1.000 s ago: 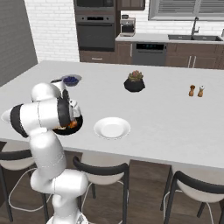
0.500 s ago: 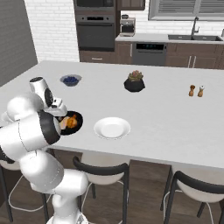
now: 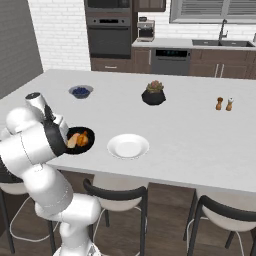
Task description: Pick the chicken drumstick and squash from their plates and place them in the bowl. Then put the bowl in the fridge.
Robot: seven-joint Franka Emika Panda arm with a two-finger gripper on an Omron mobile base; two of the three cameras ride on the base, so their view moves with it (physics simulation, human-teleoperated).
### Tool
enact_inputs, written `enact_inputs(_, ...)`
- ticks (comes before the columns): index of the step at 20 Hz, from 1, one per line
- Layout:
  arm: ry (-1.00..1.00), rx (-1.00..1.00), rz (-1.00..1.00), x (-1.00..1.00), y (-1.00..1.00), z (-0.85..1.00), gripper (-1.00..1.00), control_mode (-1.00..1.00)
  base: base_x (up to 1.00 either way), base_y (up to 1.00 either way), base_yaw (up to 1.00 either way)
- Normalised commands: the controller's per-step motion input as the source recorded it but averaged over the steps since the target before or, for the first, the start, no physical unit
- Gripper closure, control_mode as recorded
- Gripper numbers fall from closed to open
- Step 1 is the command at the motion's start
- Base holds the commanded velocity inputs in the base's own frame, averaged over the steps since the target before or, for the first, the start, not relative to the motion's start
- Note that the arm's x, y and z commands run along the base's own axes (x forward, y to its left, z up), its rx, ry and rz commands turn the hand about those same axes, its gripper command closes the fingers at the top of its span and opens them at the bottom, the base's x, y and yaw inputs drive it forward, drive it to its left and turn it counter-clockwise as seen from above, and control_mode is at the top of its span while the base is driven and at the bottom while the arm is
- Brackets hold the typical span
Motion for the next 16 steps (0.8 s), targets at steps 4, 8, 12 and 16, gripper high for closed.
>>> enact_inputs(4, 0.0, 0.0, 0.02, 0.41, 0.05, -0.03, -1.0, -1.0, 0.0, 0.0, 0.0)
enact_inputs(8, 0.01, 0.0, 0.02, 0.27, 0.06, -0.21, -1.0, -1.0, 0.0, 0.0, 0.0)
enact_inputs(12, 0.0, 0.0, 0.0, 0.04, 0.0, -0.33, -1.0, -1.0, 0.0, 0.0, 0.0)
enact_inputs(16, 0.0, 0.0, 0.0, 0.0, 0.0, -0.42, -1.0, -1.0, 0.0, 0.0, 0.0)
